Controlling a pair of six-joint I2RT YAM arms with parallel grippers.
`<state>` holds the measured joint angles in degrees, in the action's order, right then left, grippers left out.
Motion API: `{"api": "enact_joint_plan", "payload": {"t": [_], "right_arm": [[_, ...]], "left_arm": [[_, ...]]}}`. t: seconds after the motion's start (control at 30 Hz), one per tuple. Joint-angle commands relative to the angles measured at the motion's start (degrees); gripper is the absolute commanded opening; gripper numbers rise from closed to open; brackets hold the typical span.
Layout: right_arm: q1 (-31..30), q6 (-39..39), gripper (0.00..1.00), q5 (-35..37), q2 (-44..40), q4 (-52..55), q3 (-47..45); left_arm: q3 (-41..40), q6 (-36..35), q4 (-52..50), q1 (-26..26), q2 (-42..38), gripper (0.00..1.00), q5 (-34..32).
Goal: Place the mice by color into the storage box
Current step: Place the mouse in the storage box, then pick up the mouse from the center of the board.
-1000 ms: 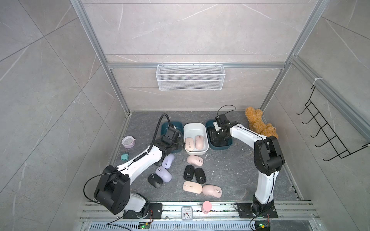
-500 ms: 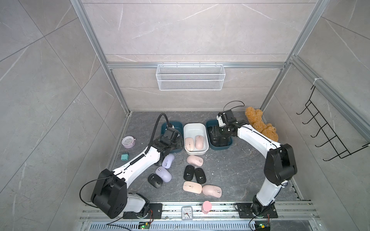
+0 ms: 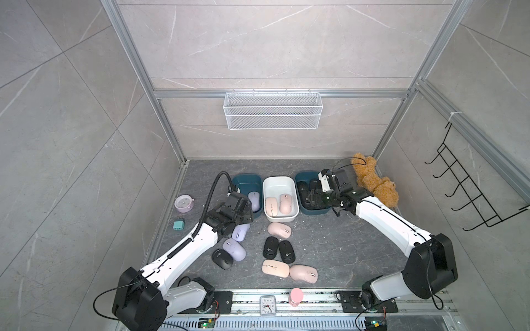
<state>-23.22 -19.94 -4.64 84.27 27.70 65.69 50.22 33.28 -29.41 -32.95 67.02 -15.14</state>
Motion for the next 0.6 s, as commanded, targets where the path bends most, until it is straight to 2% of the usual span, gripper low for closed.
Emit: {"api": "enact_joint_plan", "payload": {"t": [0.0, 0.2, 0.57], "right_arm": [[-1.2, -1.65, 0.68, -0.83, -1.4, -1.99, -1.7], [-2.59, -2.71, 0.68, -1.11, 0.0, -3.07, -2.15], [-3.68, -2.84, 0.68, -1.51, 0.13, -3.01, -2.05]], "left_arm": [[-2.2, 0.61, -3.29, 0.34, -2.35, 0.69, -2.22], [-8.0, 0.83, -0.55, 0.35, -3.49, 0.69, -0.95], [-13.67, -0.93, 10.58, 1.73, 1.03, 0.74, 3.83]]}}
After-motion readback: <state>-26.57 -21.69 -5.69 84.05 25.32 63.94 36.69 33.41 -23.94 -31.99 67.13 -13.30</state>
